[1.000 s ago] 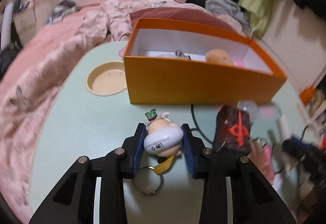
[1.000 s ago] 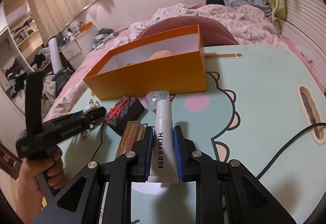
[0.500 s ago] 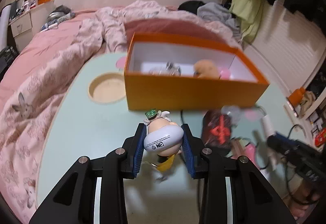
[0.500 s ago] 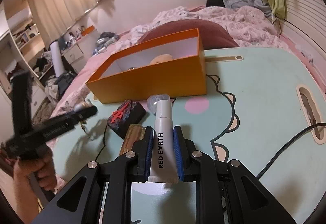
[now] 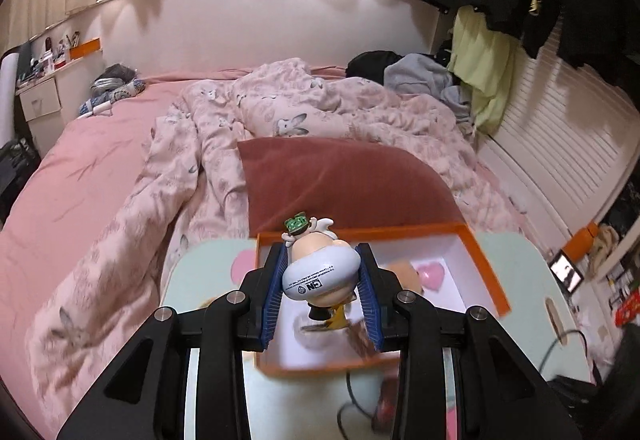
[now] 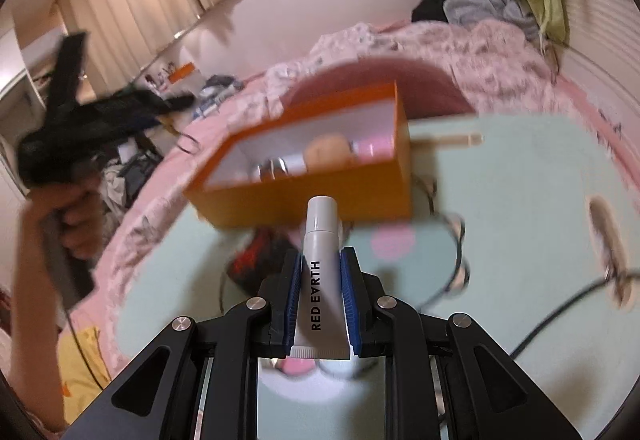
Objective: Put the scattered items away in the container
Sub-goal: 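Carry the tube into the orange box with the right gripper while the left drops the figurine in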
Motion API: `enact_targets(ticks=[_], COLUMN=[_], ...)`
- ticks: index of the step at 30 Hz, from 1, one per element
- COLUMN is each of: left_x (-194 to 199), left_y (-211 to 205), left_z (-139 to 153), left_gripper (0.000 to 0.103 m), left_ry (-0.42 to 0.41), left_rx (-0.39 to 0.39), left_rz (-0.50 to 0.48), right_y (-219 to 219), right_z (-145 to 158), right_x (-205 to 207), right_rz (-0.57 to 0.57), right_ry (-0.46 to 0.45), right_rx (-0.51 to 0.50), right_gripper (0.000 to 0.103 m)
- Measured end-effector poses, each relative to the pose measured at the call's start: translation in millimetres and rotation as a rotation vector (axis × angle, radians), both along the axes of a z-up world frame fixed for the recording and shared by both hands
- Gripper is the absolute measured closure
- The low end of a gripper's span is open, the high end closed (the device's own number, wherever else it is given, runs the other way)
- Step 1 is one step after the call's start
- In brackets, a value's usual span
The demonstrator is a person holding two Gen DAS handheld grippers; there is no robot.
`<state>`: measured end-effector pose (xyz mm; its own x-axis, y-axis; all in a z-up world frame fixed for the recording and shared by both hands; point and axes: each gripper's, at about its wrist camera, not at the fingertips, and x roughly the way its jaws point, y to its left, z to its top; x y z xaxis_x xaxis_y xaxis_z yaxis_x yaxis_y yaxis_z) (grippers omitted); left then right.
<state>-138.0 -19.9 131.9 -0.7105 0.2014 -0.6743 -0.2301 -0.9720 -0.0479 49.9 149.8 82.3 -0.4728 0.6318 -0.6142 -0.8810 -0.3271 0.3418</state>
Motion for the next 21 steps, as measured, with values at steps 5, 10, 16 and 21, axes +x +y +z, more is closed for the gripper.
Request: enact_targets(ticks=[5,10,16,21], left_x=[-22,-34,-40,-23], left_y=[4,6,0,2], left_z=[-21,-48,-74,-59], left_gripper=[0.067,0.067,0.06,0.033], left_ry=[-0.065,-0.091,-0.178,-0.107], left_rx=[0.034,-0.05,-0.017,-0.021], left_rz=[0.011,0.066,0.056,0.036], right_y=[45,94,121,130], right_z=[34,26,1,14], right_x=[-16,-35,-53,-74], right_rz=[0.005,-0.018,-0.08,-0.049], right_ry=[-0.038,-0.068,-0.136,-0.123], right_rx=[0.048,-0.001,-0.057,-0.044], right_gripper=[0.084,0.084,0.082,0.051])
